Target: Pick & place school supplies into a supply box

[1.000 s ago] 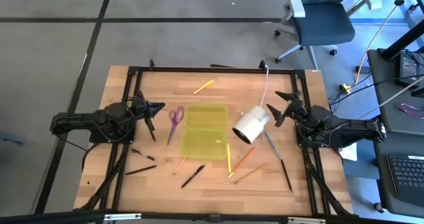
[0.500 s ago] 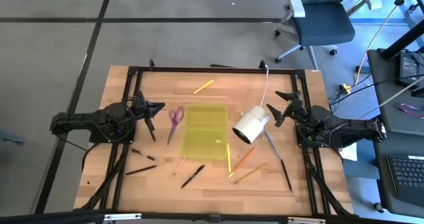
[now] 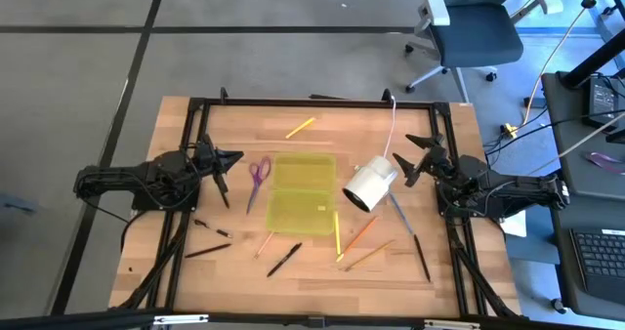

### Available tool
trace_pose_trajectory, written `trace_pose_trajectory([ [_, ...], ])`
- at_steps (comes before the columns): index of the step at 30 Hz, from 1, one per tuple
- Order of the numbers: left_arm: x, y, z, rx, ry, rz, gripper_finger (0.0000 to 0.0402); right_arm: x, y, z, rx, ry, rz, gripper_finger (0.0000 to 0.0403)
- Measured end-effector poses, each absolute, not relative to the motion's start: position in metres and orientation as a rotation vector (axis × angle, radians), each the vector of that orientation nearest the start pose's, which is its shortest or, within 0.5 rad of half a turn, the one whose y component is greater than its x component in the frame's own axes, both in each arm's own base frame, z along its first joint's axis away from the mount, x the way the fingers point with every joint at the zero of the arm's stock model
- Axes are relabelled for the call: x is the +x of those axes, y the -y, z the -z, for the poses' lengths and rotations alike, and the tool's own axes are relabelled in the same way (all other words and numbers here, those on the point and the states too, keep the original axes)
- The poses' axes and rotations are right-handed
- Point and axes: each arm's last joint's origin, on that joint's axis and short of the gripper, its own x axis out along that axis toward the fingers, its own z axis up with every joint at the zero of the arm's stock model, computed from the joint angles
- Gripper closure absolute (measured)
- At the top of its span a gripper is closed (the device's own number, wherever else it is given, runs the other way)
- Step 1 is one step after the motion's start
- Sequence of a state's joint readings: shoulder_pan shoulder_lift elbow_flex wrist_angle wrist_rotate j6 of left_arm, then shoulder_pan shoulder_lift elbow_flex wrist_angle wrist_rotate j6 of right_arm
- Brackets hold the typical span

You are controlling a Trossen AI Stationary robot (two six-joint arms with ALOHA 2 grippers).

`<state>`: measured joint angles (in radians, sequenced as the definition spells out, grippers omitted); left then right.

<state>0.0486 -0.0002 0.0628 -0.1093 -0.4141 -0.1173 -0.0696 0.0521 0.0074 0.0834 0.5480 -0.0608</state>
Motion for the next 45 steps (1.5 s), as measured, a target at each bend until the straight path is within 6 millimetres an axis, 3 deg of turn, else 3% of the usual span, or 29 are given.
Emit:
trace_pose_trajectory([
  [21,0.0902,-0.0161,-0.1743,-0.107,-0.019,-0.465,0.0389,0.0949,0.0217,-0.1697,-0.05,0.019,0.618,0.0039],
  [28,0.0902,-0.0161,-0.1743,-0.107,-0.019,-0.465,0.0393,0.0946,0.0223,-0.1698,-0.203,-0.032,0.637,0.0039],
  [45,0.0895,-0.0175,-0.1751,-0.139,0.001,-0.521,0.0393,0.0946,0.0223,-0.1699,-0.176,-0.023,0.637,0.0039],
])
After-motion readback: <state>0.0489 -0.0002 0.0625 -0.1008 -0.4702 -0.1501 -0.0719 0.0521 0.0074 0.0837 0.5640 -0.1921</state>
